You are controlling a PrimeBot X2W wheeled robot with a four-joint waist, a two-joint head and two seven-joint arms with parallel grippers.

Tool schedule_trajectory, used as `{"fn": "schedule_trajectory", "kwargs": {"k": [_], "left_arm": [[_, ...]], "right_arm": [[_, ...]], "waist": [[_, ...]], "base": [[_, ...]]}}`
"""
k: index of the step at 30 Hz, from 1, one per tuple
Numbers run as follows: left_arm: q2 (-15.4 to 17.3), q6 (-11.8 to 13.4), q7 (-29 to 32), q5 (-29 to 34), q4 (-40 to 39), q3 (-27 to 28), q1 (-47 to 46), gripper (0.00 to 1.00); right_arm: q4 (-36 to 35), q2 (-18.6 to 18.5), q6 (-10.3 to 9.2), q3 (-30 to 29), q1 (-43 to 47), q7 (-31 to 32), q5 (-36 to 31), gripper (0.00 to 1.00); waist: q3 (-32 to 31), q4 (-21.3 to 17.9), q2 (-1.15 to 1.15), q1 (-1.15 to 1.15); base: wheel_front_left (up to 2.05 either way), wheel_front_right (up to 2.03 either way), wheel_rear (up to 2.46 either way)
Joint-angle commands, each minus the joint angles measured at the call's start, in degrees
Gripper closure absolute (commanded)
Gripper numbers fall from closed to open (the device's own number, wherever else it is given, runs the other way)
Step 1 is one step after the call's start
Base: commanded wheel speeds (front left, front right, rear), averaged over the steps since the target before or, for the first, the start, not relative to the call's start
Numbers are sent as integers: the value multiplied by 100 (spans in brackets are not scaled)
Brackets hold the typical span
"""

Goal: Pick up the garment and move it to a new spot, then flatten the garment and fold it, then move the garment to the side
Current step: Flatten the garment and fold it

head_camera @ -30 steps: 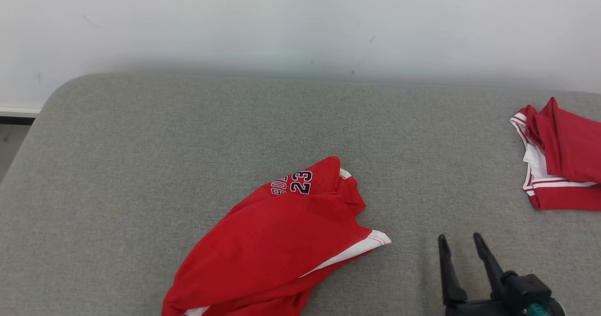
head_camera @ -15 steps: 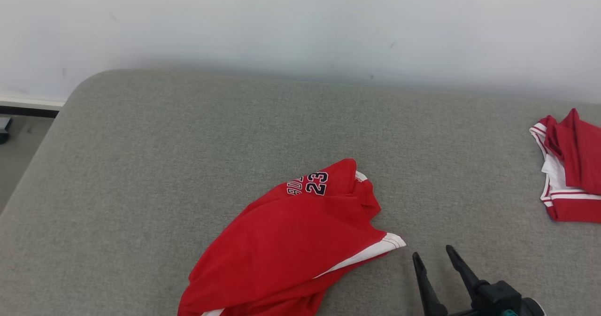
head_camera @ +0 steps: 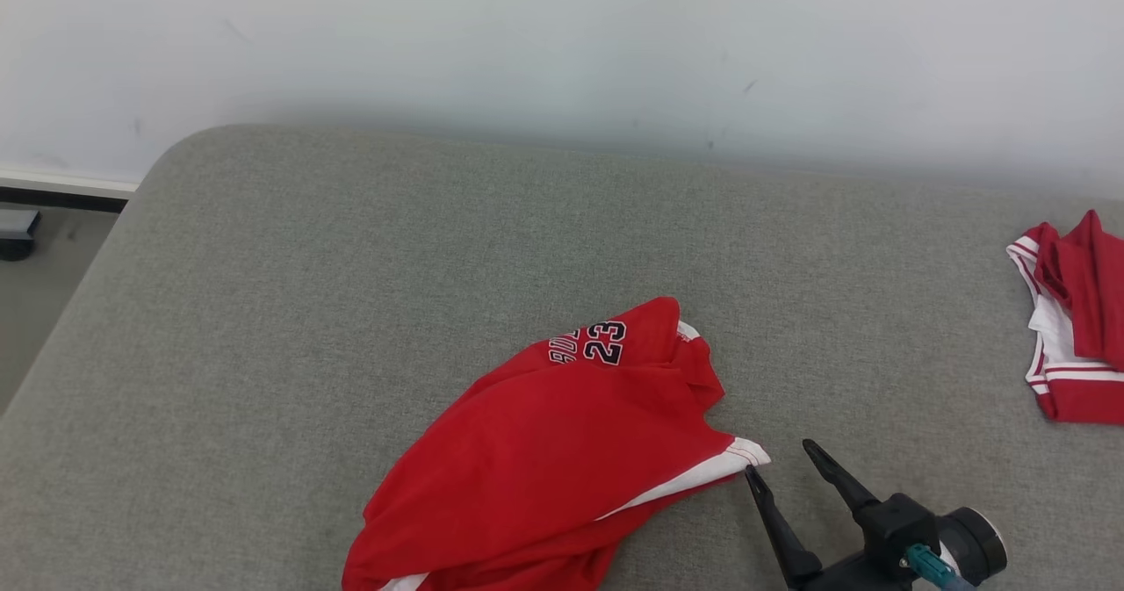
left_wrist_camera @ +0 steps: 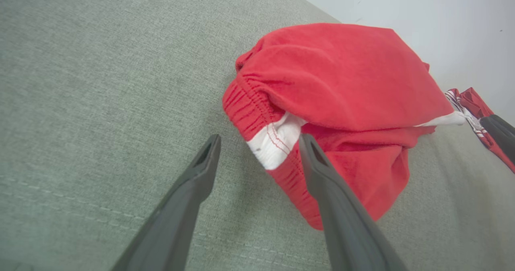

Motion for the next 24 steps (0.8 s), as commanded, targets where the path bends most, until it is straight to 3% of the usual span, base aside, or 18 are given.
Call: {"fn": "schedule_trajectory", "kwargs": {"k": [1,12,13,14,15,16,17,24], "left_arm": [[-35,-26,-26,8,36,-24,-91,0],[-135,-32,-58,59,192,-178,-306,0],[-140,-32,-61,53,207,-197,-339,0],[-144,-38,-58,57,227,-226,-371,15],[-159,-48,-74,60,240,-240,-411,51],[-183,-62,-95,20,257,-240,-443,93],[-198,-76,-98,-11,294,-250,-460,100],[-130,-103,-162,-81,500,-282,-515,100]], "right_arm": [[120,-96,-12,112,-141,2,51,0],[920,-376,-12,753,-747,2,324,2],[983,-373,-12,807,-790,2,353,38],[996,-385,-12,852,-830,2,364,71],[1018,-391,-12,858,-878,2,386,100],[1054,-381,-12,879,-890,2,433,100],[1099,-379,-12,917,-889,2,459,100],[1099,-372,-13,928,-842,2,686,100]], "waist": [[22,33,0,0],[89,241,0,0],[88,261,0,0],[90,285,0,0],[88,303,0,0],[85,315,0,0],[82,322,0,0],[-17,254,0,0]], "base": [[0,0,0],[0,0,0],[0,0,0],[0,0,0],[0,0,0],[0,0,0],[0,0,0],[0,0,0]]}}
